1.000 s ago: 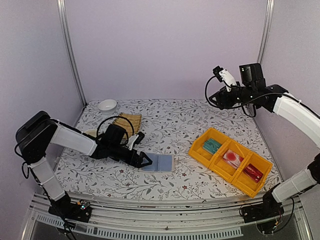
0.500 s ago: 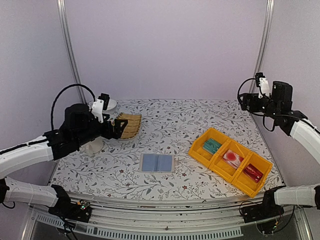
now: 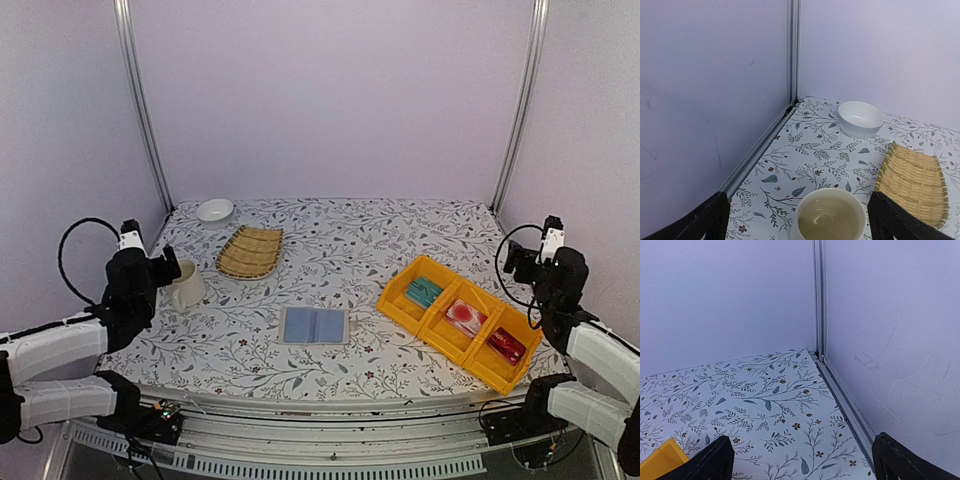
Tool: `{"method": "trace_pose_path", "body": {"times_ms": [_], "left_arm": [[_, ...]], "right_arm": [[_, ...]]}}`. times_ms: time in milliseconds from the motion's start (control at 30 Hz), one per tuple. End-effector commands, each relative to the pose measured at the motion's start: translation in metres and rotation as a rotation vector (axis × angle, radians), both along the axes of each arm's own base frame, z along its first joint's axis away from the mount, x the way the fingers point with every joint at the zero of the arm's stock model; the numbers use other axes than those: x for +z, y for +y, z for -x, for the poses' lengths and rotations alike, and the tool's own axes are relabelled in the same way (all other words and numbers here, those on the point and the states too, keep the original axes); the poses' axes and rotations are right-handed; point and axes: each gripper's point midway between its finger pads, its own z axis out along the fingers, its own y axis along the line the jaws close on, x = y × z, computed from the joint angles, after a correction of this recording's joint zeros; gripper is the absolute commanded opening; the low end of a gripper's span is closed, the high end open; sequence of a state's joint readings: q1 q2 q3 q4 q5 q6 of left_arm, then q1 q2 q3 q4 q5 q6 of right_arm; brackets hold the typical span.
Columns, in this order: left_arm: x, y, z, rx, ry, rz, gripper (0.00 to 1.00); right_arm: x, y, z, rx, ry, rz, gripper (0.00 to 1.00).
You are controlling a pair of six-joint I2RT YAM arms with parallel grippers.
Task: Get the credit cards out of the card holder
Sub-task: Reset both arms
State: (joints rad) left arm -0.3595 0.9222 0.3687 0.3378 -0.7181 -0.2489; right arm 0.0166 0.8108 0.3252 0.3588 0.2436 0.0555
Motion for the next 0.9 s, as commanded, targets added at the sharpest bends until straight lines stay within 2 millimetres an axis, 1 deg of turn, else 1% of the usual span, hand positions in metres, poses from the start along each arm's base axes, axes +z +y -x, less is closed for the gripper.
{"method": "trace_pose_path", "body": {"times_ms": [0, 67, 167, 200, 233, 267, 300, 400, 467, 533, 600, 633, 667, 700, 733, 767, 867], "left_arm": [[0.015, 0.027, 0.014, 0.144, -0.184, -0.094, 0.99], [0.005, 0.031, 0.016, 0.157, -0.181, -0.140, 0.99], [-0.021, 0.035, 0.016, 0.158, -0.144, -0.160, 0.99], [-0.022, 0.036, 0.018, 0.155, -0.159, -0.171, 0.99], [-0.015, 0.035, 0.020, 0.152, -0.197, -0.177, 0.99], [-0.017, 0.034, 0.020, 0.135, -0.201, -0.183, 0.98], [-0.012, 0.035, 0.019, 0.120, -0.237, -0.174, 0.99], [-0.011, 0.040, 0.010, 0.115, -0.245, -0.177, 0.99], [-0.010, 0.034, 0.005, 0.062, -0.255, -0.174, 0.98], [-0.010, 0.031, 0.000, 0.041, -0.255, -0.189, 0.99], [-0.014, 0.033, 0.000, 0.036, -0.256, -0.180, 0.98], [-0.018, 0.038, 0.001, 0.041, -0.268, -0.166, 0.99], [-0.017, 0.044, 0.003, 0.053, -0.293, -0.177, 0.98], [-0.010, 0.042, 0.007, 0.050, -0.332, -0.190, 0.98], [-0.009, 0.036, 0.006, 0.029, -0.330, -0.202, 0.99], [-0.014, 0.032, 0.004, 0.006, -0.305, -0.207, 0.99], [-0.015, 0.031, -0.001, -0.001, -0.292, -0.208, 0.98]], "right_arm": [[0.007, -0.010, 0.005, -0.056, -0.162, -0.001, 0.99], [0.000, -0.004, 0.006, -0.023, -0.201, 0.001, 0.99], [0.003, 0.002, 0.008, 0.015, -0.286, 0.017, 0.99], [0.003, 0.004, 0.006, 0.026, -0.299, 0.023, 0.99], [0.001, 0.006, 0.004, 0.035, -0.303, 0.032, 0.99], [-0.001, 0.007, 0.002, 0.042, -0.304, 0.038, 0.99], [-0.005, 0.007, -0.001, 0.043, -0.297, 0.040, 0.99], [-0.018, 0.012, -0.007, 0.072, -0.277, 0.031, 0.99], [-0.028, 0.015, -0.010, 0.090, -0.260, 0.034, 0.99], [-0.032, 0.020, -0.012, 0.122, -0.268, 0.040, 0.99], [-0.035, 0.025, -0.016, 0.147, -0.272, 0.078, 0.99], [-0.034, 0.027, -0.016, 0.157, -0.279, 0.086, 0.99], [-0.037, 0.028, -0.017, 0.164, -0.261, 0.093, 0.99], [-0.039, 0.028, -0.019, 0.166, -0.243, 0.090, 0.99], [-0.040, 0.028, -0.021, 0.168, -0.240, 0.089, 0.99], [-0.039, 0.029, -0.023, 0.170, -0.243, 0.093, 0.99], [-0.046, 0.031, -0.036, 0.183, -0.191, 0.092, 0.99]]}}
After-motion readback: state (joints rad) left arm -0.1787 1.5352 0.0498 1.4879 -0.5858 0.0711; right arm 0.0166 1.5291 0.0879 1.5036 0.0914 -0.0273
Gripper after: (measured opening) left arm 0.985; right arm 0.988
